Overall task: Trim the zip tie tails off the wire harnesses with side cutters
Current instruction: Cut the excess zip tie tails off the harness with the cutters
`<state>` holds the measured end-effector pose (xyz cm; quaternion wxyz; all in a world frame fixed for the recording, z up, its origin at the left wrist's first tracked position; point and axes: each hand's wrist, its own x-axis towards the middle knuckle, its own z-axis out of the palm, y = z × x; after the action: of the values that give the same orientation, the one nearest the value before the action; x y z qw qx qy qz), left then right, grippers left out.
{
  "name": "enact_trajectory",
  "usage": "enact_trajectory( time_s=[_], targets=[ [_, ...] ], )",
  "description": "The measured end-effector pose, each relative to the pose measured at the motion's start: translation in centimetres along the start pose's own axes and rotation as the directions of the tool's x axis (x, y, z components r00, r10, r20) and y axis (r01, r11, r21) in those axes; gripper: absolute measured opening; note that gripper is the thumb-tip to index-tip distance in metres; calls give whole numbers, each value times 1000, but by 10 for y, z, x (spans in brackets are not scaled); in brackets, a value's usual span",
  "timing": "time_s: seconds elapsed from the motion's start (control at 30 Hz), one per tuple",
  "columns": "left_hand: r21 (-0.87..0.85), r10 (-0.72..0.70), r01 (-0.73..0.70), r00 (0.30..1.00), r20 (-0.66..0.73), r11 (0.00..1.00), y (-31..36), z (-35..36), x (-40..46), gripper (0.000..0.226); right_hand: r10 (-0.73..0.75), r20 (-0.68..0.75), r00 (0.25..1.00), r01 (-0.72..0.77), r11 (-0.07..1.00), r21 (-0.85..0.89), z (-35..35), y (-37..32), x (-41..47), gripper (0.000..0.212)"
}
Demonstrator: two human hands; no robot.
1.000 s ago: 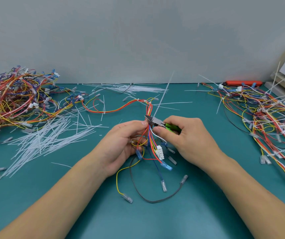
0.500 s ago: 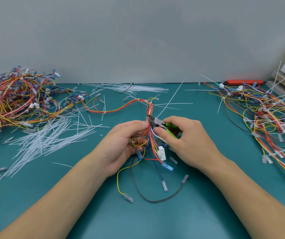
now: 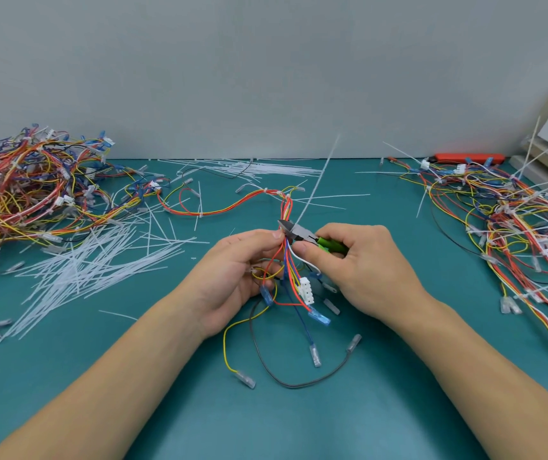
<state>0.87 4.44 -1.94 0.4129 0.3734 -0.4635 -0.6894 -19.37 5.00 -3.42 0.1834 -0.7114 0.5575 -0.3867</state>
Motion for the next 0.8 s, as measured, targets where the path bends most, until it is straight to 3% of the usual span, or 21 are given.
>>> enact_trajectory(
  time_s=[0.3,0.47,0.8],
  targets=[
    [17,-4,4,1000,-6,1000,0,1,0,17,37,29,999,-38,999,37,4,1,-3,45],
    [6,-2,2,1000,-5,1000,0,1,1,21,71,56,996,-73,996,42,2,-1,-4,24],
    [11,7,-7,1000,-3,1000,0,2,0,18,-11,33,999,7,994,107,-6,-4,-6,15]
  ],
)
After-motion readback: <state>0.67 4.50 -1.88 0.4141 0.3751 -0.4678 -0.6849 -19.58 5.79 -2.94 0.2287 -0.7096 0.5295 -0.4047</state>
